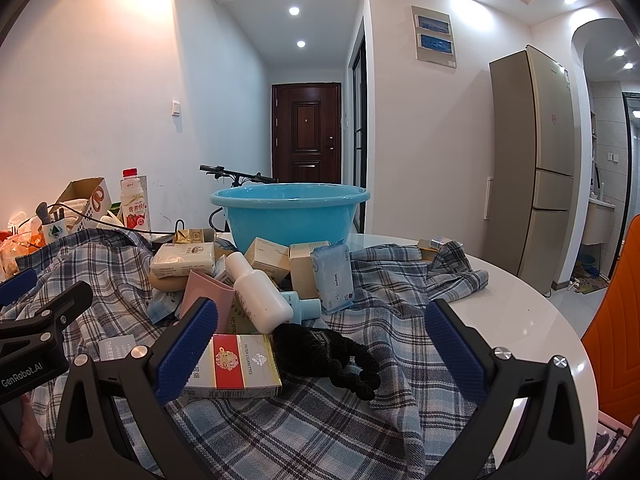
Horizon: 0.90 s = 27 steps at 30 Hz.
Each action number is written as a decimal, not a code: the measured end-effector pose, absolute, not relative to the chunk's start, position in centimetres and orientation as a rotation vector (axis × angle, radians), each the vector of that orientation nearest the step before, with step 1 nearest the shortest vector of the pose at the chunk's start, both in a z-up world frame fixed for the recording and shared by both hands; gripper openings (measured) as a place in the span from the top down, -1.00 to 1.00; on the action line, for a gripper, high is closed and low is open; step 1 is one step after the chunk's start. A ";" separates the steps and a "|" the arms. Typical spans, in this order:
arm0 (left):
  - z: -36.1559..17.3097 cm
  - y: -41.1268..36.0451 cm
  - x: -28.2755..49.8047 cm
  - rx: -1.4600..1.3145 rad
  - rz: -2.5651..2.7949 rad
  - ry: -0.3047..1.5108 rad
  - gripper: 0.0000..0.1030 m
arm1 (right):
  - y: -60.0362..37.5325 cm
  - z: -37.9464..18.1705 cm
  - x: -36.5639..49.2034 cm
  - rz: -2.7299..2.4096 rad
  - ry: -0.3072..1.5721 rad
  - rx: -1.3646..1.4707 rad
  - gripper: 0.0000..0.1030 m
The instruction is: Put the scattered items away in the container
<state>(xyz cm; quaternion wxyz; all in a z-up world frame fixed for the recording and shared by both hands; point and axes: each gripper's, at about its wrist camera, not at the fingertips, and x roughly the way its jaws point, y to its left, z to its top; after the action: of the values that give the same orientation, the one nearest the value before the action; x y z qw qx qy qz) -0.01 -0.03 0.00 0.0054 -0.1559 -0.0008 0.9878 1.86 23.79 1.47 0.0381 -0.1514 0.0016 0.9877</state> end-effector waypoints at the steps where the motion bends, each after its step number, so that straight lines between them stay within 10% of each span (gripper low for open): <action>1: 0.0 0.0 0.0 -0.488 3.092 -0.002 -1.00 | 23.8 1.5 1.9 3.030 0.005 -0.465 -1.00; 27: -0.5 0.2 -0.4 -0.510 3.085 -0.005 -1.00 | 23.9 1.5 1.8 3.030 0.004 -0.465 -1.00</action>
<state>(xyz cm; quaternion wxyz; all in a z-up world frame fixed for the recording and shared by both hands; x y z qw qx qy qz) -0.43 0.21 -0.46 0.0071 -0.1632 -0.0017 0.9866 1.82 23.86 1.49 0.0381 -0.1515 0.0015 0.9877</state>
